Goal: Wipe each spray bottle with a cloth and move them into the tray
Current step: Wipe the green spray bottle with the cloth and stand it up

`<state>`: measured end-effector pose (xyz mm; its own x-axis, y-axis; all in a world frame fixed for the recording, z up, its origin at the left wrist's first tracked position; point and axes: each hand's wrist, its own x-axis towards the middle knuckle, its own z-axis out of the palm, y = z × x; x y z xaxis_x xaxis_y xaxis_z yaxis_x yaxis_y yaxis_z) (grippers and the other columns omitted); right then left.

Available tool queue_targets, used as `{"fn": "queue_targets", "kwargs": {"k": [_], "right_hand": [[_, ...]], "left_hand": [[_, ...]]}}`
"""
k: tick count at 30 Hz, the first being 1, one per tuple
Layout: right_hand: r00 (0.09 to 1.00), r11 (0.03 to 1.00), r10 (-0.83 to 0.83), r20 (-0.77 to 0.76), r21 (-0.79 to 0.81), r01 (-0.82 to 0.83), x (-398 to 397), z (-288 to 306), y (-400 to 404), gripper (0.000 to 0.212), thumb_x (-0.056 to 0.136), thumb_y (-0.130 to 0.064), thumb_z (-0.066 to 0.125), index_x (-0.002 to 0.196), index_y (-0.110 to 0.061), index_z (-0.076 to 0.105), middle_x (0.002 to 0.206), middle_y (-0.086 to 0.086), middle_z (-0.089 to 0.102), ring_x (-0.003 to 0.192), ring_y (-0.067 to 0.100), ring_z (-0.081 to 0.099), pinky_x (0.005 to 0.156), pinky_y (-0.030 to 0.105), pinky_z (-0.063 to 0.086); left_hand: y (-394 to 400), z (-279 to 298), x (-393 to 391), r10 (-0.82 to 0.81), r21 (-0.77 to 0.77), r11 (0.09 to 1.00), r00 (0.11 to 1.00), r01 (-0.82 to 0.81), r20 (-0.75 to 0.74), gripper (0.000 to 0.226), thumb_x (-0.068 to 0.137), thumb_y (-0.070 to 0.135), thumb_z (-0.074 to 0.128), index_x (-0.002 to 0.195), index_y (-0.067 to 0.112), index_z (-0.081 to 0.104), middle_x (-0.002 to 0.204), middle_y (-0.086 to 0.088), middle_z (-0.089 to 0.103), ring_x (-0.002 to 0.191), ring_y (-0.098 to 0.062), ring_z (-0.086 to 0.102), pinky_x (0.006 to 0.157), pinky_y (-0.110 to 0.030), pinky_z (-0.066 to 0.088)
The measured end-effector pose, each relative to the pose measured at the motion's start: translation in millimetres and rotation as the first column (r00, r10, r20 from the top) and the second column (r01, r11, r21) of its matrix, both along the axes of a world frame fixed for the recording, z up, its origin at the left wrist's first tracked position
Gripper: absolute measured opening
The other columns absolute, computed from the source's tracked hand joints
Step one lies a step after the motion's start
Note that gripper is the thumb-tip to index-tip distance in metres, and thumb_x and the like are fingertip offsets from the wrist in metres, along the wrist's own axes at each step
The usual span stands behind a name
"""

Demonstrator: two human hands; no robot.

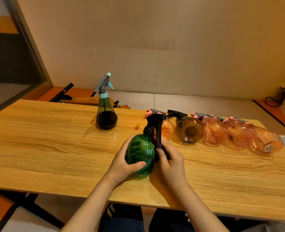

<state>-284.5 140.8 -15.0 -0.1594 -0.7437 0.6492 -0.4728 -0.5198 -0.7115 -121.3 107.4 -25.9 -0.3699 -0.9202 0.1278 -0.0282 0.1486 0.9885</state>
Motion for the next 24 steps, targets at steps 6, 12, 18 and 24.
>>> {"fn": "queue_targets", "kwargs": {"k": [6,12,18,24], "right_hand": [[0.996,0.996,0.014,0.092,0.090,-0.023,-2.0,-6.7,3.8,0.045,0.086,-0.003,0.049,0.119,-0.034,0.052,0.123,-0.015,0.055,0.120,-0.002,0.048,0.099,0.012,0.036],[0.998,0.996,0.028,0.060,0.077,-0.033,8.2,-19.0,11.3,0.047,0.086,-0.003,0.053,0.129,-0.022,0.050,0.134,-0.018,0.047,0.127,0.001,0.042,0.102,0.012,0.033],[0.987,0.995,0.103,-0.121,0.016,-0.101,11.2,-24.1,19.7,0.043,0.088,-0.009,0.047,0.128,-0.023,0.051,0.139,-0.017,0.044,0.129,0.010,0.044,0.105,0.023,0.036],[0.974,0.992,0.125,-0.188,-0.011,-0.129,10.2,-26.4,20.3,0.044,0.087,-0.004,0.048,0.130,-0.017,0.049,0.138,-0.002,0.047,0.131,0.014,0.041,0.108,0.026,0.033]], "left_hand": [[-1.5,-0.9,-0.8,0.005,0.049,0.999,0.998,-0.002,-0.058,0.079,0.054,0.041,0.076,0.127,0.039,0.044,0.128,0.005,0.057,0.114,-0.007,0.059,0.086,-0.027,0.053],[-4.7,-3.8,-1.7,0.064,0.172,0.984,0.984,-0.035,-0.165,0.070,0.053,0.043,0.071,0.118,0.026,0.051,0.111,-0.005,0.065,0.097,-0.013,0.067,0.073,-0.026,0.054],[-8.7,-4.8,1.4,0.188,0.300,0.950,0.927,-0.088,-0.324,0.071,0.049,0.044,0.069,0.115,0.020,0.055,0.103,-0.006,0.067,0.091,-0.019,0.066,0.068,-0.028,0.056],[-10.9,-7.3,4.6,0.195,0.331,0.941,0.914,-0.072,-0.355,0.073,0.052,0.043,0.068,0.117,0.013,0.055,0.105,-0.012,0.066,0.092,-0.023,0.066,0.070,-0.031,0.056]]}}
